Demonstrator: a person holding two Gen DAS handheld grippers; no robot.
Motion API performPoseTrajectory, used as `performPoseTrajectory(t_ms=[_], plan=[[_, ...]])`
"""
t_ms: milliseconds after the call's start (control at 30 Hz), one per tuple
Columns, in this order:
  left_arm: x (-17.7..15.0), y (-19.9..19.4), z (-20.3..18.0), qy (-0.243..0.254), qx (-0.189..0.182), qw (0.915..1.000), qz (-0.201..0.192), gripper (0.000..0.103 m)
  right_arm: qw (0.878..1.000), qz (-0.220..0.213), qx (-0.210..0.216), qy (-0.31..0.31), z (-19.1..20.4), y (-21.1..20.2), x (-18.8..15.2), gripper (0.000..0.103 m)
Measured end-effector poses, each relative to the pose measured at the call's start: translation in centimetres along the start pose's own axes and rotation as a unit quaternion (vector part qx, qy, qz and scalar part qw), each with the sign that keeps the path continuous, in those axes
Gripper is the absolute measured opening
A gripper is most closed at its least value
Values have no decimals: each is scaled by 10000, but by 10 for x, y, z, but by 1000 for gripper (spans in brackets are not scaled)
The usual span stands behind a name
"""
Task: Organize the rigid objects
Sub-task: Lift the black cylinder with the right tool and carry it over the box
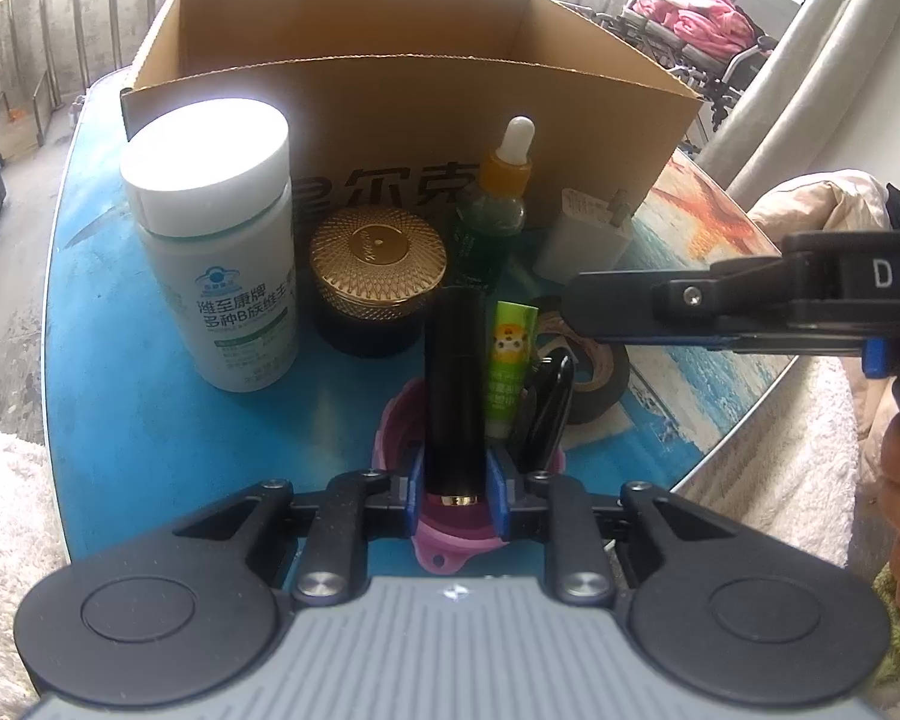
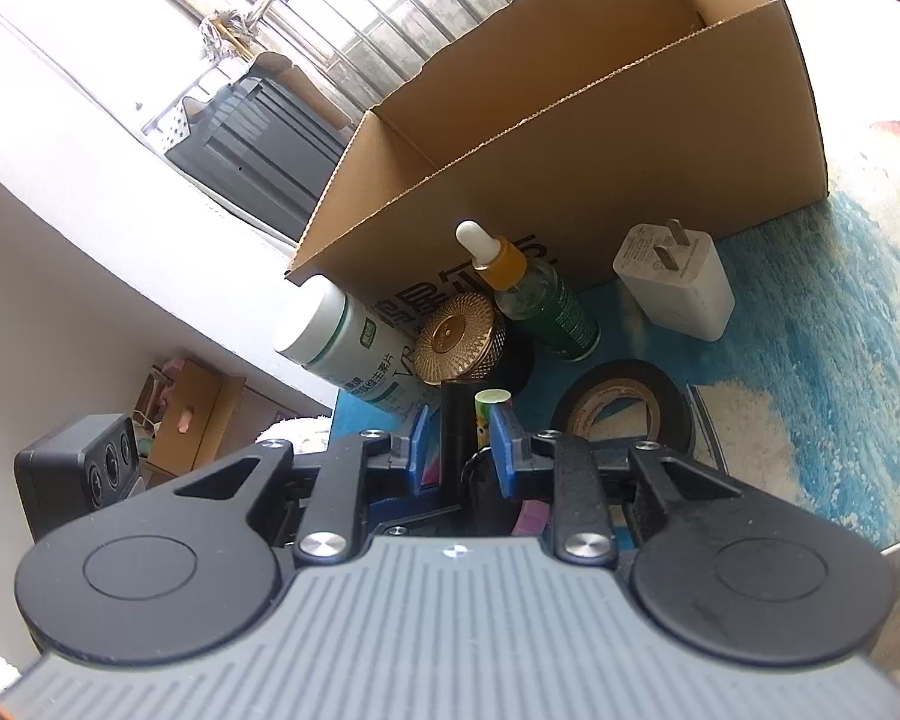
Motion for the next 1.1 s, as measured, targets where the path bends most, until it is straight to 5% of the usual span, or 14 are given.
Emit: performPoseTrajectory(t_ms=[700, 1100], plan=[[11, -42, -5, 64, -310, 9948, -972, 22, 9990, 273, 311, 150, 18, 25, -3, 24], [11, -38, 2, -194, -463, 9946, -906, 22, 9921, 613, 435, 1007, -3, 29, -4, 24]])
Point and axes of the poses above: each gripper's, at about its wrist camera, not at the fingertips, and y roughly the way its jaws point, z to its left, x to its top, the point moved 5 cm from there along y, roughly the way its jaws point, and after that the axes turned 8 degrees about -x, right-handed, at the moved point
